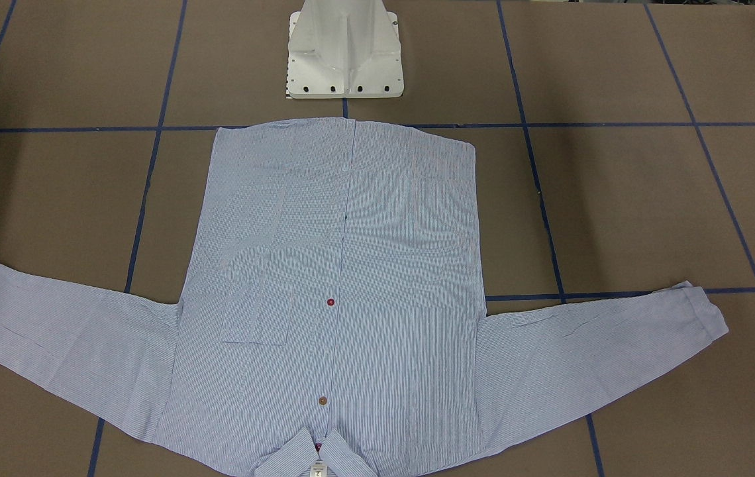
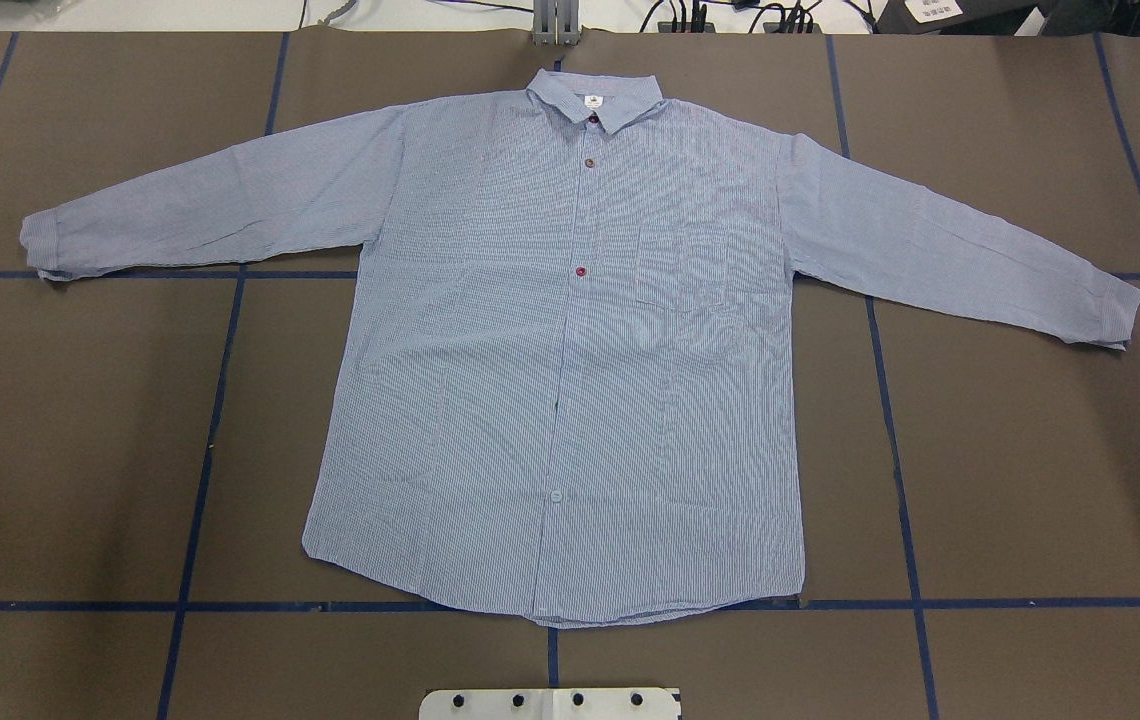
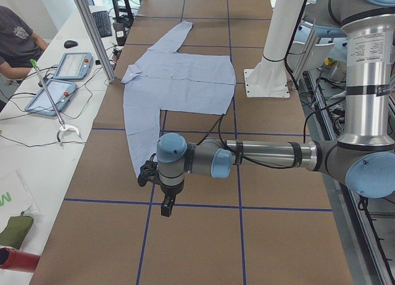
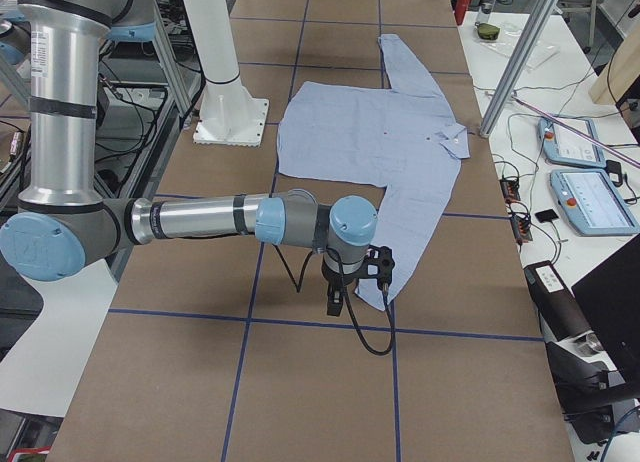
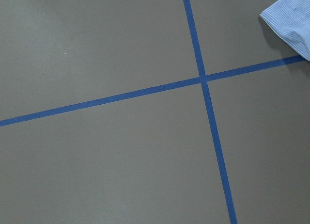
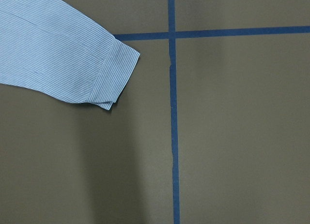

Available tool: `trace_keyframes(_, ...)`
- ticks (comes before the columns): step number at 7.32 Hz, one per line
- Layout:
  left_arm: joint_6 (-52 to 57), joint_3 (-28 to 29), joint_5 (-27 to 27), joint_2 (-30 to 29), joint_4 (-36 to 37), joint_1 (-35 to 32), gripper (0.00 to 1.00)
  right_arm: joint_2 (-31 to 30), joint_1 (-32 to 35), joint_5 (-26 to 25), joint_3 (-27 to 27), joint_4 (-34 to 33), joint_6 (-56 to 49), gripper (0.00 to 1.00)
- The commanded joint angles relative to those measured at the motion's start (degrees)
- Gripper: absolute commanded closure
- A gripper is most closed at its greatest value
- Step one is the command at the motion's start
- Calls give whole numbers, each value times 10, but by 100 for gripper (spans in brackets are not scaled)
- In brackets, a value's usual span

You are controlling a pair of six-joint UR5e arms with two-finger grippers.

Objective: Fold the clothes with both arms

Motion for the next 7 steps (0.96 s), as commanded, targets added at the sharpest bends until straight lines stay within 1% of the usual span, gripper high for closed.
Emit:
trace_keyframes(1,0,0,0,0,-1,0,0,3,0,0,2,0,-1,0)
trace_keyframes(5,0,-2,-4,-4,-3,0,0,8,-1,5,1,-1,2,0)
trace_keyframes(6,2,-8,-7,-24,1,-1,0,11,-2,5,-2,10,0,0)
trace_keyframes(7,1,-20,-8,-27,-1,-1,0,19,-3,5,-2,64,1,0)
